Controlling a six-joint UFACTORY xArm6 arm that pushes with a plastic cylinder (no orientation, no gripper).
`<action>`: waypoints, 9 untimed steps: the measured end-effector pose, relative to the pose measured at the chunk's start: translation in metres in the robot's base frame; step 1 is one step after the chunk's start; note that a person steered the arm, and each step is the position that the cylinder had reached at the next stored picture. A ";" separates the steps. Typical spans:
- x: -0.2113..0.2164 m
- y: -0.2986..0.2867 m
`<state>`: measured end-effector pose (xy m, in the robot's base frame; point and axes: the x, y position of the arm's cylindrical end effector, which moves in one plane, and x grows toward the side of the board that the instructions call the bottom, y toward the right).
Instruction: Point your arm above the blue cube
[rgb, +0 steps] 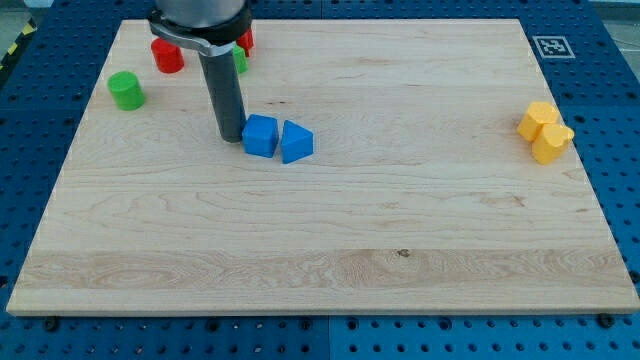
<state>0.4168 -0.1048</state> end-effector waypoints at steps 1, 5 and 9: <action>0.001 0.009; -0.009 -0.011; -0.044 0.056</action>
<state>0.3724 -0.0483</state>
